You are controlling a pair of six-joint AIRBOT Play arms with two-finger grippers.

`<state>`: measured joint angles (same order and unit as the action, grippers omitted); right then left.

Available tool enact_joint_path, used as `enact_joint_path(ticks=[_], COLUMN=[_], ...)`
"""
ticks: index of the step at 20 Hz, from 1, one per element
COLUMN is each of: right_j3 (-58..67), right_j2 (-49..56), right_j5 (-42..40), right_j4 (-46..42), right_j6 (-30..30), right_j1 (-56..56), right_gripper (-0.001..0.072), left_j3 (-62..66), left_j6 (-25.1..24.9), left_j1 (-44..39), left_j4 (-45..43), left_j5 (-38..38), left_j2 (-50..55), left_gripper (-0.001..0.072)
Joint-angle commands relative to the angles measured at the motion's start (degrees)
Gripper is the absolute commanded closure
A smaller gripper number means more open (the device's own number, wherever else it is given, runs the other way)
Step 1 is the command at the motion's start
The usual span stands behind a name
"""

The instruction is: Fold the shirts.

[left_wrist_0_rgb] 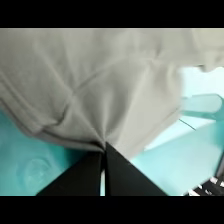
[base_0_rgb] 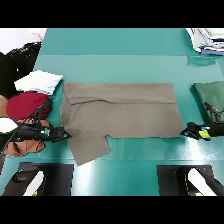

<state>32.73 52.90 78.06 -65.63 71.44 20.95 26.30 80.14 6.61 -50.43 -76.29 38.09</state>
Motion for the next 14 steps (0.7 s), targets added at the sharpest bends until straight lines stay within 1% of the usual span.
enact_joint_path(ticks=[1,2,3,5,7,10,12,14], right_j3=[2.40,4.11,6.51,11.80,16.81,24.87,30.93,36.70], right_j2=[-8.24,-9.42,-9.57,-6.54,-0.76,10.40,18.10,24.65], right_j5=[6.73,6.27,5.73,5.42,3.15,-0.87,-1.36,-1.38], right_j4=[-4.61,-4.72,-4.33,-4.42,-4.46,-4.46,-4.39,-4.37], right_j6=[1.16,2.08,2.27,2.91,3.32,6.08,7.04,7.52], right_j1=[3.45,3.43,2.73,-0.90,-5.84,-11.93,-14.58,-16.59], right_gripper=[0.0699,0.0699,0.0699,0.0699,0.0699,0.0699,0.0699,0.0698], left_j3=[3.76,5.81,8.09,12.35,15.39,18.29,20.55,23.15], left_j6=[5.29,5.38,5.22,1.62,-1.14,-3.91,-5.22,-5.20], left_j1=[0.02,0.02,0.02,0.02,0.02,0.02,0.02,0.02], left_j4=[1.16,1.86,1.84,1.55,1.55,1.57,1.64,2.34], left_j5=[-9.57,-9.31,-7.43,0.00,7.41,14.86,17.75,19.54], left_j2=[-5.33,-5.73,-5.57,-4.07,-0.07,10.19,18.38,26.10], left_gripper=[0.0683,0.0683,0.0683,0.0683,0.0683,0.0683,0.0682,0.0682])
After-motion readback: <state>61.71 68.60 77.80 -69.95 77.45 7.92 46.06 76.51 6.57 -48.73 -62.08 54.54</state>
